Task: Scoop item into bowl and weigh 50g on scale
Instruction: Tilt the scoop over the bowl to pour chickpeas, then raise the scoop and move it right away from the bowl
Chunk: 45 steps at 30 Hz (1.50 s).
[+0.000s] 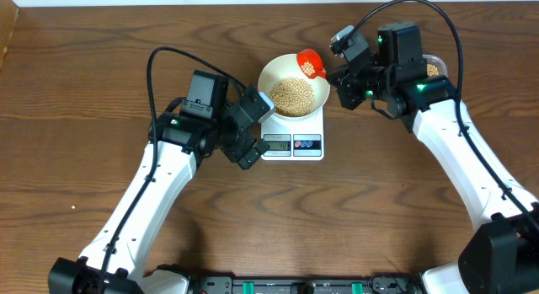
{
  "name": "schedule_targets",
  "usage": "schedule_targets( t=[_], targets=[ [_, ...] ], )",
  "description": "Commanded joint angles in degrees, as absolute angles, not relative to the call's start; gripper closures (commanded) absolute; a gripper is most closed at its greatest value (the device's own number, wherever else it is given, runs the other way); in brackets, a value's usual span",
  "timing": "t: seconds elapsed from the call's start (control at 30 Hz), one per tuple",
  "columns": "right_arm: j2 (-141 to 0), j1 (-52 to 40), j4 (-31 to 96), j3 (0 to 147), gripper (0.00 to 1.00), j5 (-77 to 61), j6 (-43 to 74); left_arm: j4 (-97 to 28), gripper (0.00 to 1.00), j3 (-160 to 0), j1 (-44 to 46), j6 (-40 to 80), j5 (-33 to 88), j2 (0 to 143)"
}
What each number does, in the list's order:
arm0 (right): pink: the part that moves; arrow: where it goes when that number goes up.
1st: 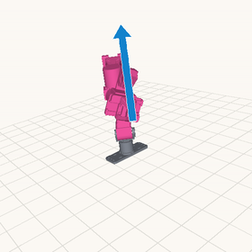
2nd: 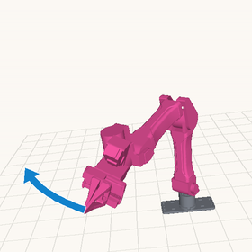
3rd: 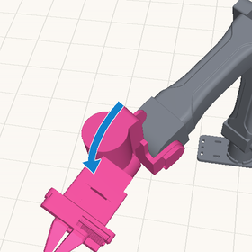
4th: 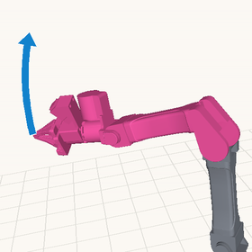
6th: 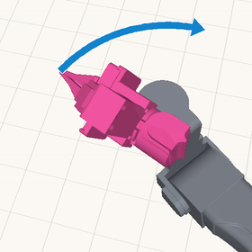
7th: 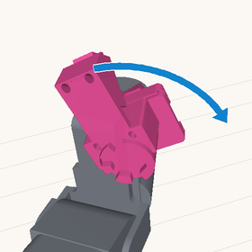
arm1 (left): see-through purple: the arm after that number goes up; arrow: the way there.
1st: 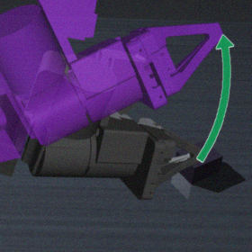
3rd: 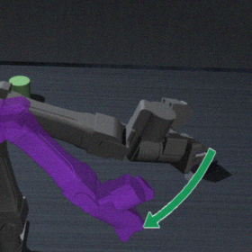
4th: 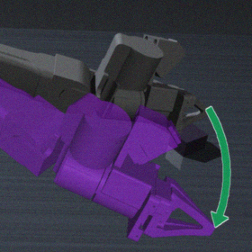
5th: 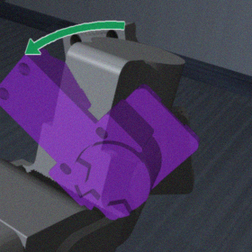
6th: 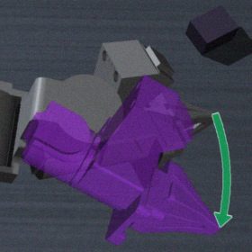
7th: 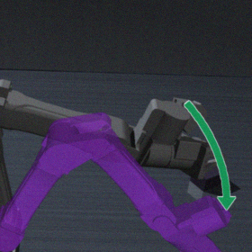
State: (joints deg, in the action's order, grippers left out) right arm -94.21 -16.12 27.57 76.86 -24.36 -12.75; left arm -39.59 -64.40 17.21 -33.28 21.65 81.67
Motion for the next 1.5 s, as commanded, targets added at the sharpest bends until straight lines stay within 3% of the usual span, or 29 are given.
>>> schedule_targets(
  t=[0.0,0.77,1.47],
  targets=[
    [-93.27,-16.6,27.42,78.11,0.99,-24.32,-15.05,-39.57,0.02,-64.62,17.17,-33.82,21.34,81.23],
    [-93.27,-18.11,27.51,78.08,0.99,-23.9,-19.99,-39.57,0.02,-64.62,17.17,-33.82,21.34,81.23],
    [-93.27,-10.37,23.16,78.11,0.99,-35.79,3.42,-39.59,0.02,-64.64,17.17,-33.82,21.34,81.23]
  ],
)
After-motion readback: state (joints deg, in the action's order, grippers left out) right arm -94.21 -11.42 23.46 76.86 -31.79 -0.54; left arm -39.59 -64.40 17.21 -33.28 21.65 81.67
